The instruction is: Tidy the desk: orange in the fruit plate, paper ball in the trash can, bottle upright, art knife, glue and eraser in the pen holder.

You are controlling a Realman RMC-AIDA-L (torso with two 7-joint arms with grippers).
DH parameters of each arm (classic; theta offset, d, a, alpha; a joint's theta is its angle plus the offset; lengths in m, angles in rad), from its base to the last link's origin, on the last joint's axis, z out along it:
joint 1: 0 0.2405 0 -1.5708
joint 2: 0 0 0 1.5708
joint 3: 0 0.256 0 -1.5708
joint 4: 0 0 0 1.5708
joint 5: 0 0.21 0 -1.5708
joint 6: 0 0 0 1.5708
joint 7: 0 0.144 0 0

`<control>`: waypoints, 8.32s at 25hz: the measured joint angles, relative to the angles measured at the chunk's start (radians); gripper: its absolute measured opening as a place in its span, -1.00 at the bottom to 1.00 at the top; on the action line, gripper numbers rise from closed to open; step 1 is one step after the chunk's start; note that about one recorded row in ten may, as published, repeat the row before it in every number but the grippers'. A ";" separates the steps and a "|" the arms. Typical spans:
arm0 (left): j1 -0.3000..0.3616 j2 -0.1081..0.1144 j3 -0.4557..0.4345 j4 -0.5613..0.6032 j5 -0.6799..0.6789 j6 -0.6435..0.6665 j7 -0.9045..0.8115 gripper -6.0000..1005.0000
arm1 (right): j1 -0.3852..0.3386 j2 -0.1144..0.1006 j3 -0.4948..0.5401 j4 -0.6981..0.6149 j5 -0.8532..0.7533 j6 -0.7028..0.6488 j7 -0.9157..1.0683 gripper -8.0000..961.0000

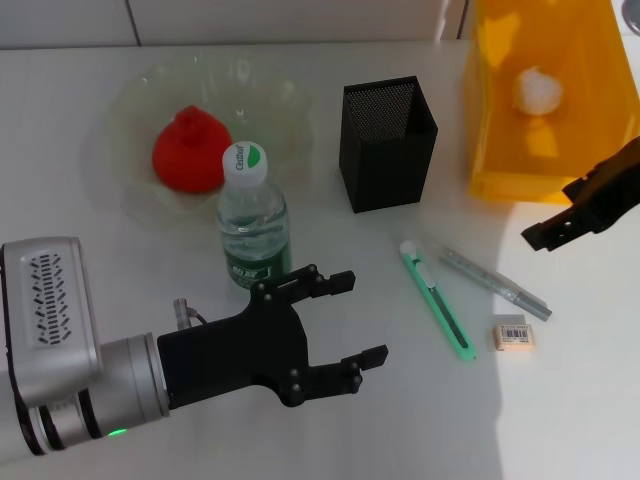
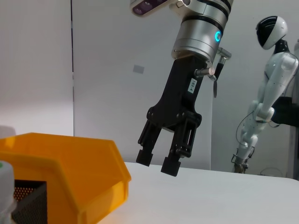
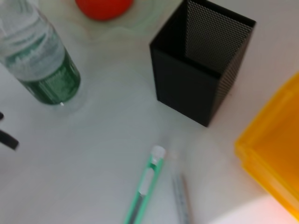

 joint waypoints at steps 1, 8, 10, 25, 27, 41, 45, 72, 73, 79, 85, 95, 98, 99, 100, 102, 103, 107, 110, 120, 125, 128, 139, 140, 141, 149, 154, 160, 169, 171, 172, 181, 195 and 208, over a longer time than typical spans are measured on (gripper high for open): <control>0.000 0.000 0.000 0.000 0.000 0.000 0.000 0.59 | 0.000 0.000 0.000 0.000 0.000 0.000 0.000 0.64; 0.017 0.002 -0.004 -0.025 0.000 -0.001 0.037 0.58 | -0.004 0.001 -0.157 0.048 0.032 0.128 0.150 0.64; 0.022 0.002 -0.005 -0.027 0.000 -0.002 0.044 0.58 | -0.001 0.002 -0.209 0.101 0.063 0.183 0.190 0.64; 0.022 0.002 0.000 -0.042 0.000 0.001 0.052 0.59 | 0.022 0.004 -0.351 0.259 0.081 0.348 0.244 0.64; 0.024 0.002 -0.002 -0.042 0.000 0.003 0.052 0.59 | 0.024 0.004 -0.352 0.267 0.082 0.356 0.244 0.64; 0.026 0.002 -0.004 -0.050 0.000 -0.002 0.052 0.59 | 0.044 0.004 -0.398 0.329 0.082 0.411 0.235 0.64; 0.027 0.004 -0.005 -0.063 0.000 -0.005 0.052 0.59 | 0.046 0.004 -0.406 0.331 0.092 0.416 0.234 0.64; 0.051 0.006 -0.018 -0.073 0.000 0.009 0.067 0.59 | 0.054 0.004 -0.426 0.394 0.116 0.458 0.234 0.64; 0.051 0.006 -0.018 -0.073 0.000 0.009 0.067 0.59 | 0.055 0.004 -0.426 0.396 0.116 0.458 0.234 0.63; 0.051 0.006 -0.018 -0.074 0.000 0.009 0.067 0.58 | 0.056 0.004 -0.426 0.405 0.116 0.466 0.236 0.34; 0.051 0.005 -0.016 -0.076 0.000 0.010 0.067 0.58 | 0.062 0.004 -0.426 0.421 0.117 0.474 0.238 0.10; 0.049 0.005 -0.014 -0.078 0.000 0.010 0.067 0.59 | 0.070 0.004 -0.426 0.447 0.116 0.482 0.240 0.07; 0.047 0.005 -0.013 -0.079 0.000 0.010 0.067 0.59 | 0.070 0.004 -0.426 0.448 0.116 0.482 0.241 0.07; 0.046 0.005 -0.013 -0.079 0.000 0.009 0.067 0.59 | 0.070 0.004 -0.426 0.448 0.116 0.482 0.241 0.07; 0.046 0.005 -0.012 -0.079 0.000 0.009 0.067 0.59 | 0.070 0.004 -0.426 0.450 0.116 0.484 0.241 0.06; 0.046 0.005 -0.012 -0.079 0.000 0.010 0.067 0.59 | 0.071 0.004 -0.426 0.452 0.116 0.484 0.241 0.05; 0.046 0.005 -0.012 -0.079 0.000 0.010 0.067 0.59 | 0.071 0.004 -0.426 0.454 0.116 0.485 0.241 0.04; 0.045 0.005 -0.012 -0.079 0.000 0.009 0.067 0.59 | 0.079 0.004 -0.426 0.471 0.116 0.488 0.241 0.02; 0.043 0.004 -0.012 -0.079 0.000 0.009 0.067 0.59 | 0.085 0.004 -0.425 0.490 0.116 0.492 0.241 0.00; 0.045 0.003 -0.012 -0.079 0.000 0.009 0.067 0.59 | 0.092 0.003 -0.424 0.499 0.116 0.494 0.238 -0.05; 0.048 0.003 -0.013 -0.079 0.000 0.009 0.067 0.59 | 0.094 0.003 -0.427 0.497 0.116 0.495 0.236 -0.05; 0.049 0.003 -0.012 -0.079 0.000 0.009 0.069 0.59 | 0.094 0.003 -0.427 0.496 0.116 0.495 0.235 -0.22; 0.049 0.003 -0.010 -0.080 0.000 0.009 0.077 0.59 | 0.103 0.003 -0.430 0.523 0.116 0.503 0.224 -0.62; 0.049 0.003 -0.010 -0.080 0.000 0.009 0.077 0.59 | 0.103 0.003 -0.430 0.519 0.116 0.501 0.222 -0.62; 0.049 0.003 -0.010 -0.080 0.000 0.009 0.078 0.59 | 0.103 0.004 -0.430 0.515 0.116 0.501 0.219 -0.63; 0.052 0.003 -0.012 -0.080 0.000 0.010 0.078 0.59 | 0.101 0.004 -0.455 0.502 0.116 0.501 0.206 -0.64; 0.052 0.004 -0.017 -0.080 0.000 0.024 0.078 0.59 | 0.085 0.003 -0.447 0.415 0.117 0.475 0.206 -0.64; 0.052 0.005 -0.018 -0.080 0.000 0.029 0.078 0.58 | 0.052 0.001 -0.408 0.287 0.123 0.425 0.206 -0.64; 0.050 0.005 -0.018 -0.080 0.000 0.031 0.078 0.58 | -0.030 -0.002 -0.097 0.012 0.368 0.365 0.020 -0.64; 0.047 0.004 -0.018 -0.080 0.000 0.031 0.078 0.58 | -0.039 -0.002 -0.076 -0.001 0.373 0.390 -0.008 -0.64; 0.045 0.003 -0.018 -0.080 0.000 0.031 0.078 0.58 | -0.049 -0.001 -0.065 -0.006 0.375 0.429 -0.040 -0.64; 0.041 0.002 -0.017 -0.080 0.000 0.029 0.078 0.58 | -0.094 0.001 -0.072 0.165 0.644 0.705 -0.410 -0.63; 0.041 0.002 -0.016 -0.080 0.000 0.030 0.078 0.58 | -0.060 0.001 -0.072 0.564 1.019 0.823 -0.878 -0.63; 0.046 0.003 -0.018 -0.080 0.000 0.027 0.078 0.58 | -0.060 0.002 -0.070 0.733 1.199 0.816 -1.120 -0.62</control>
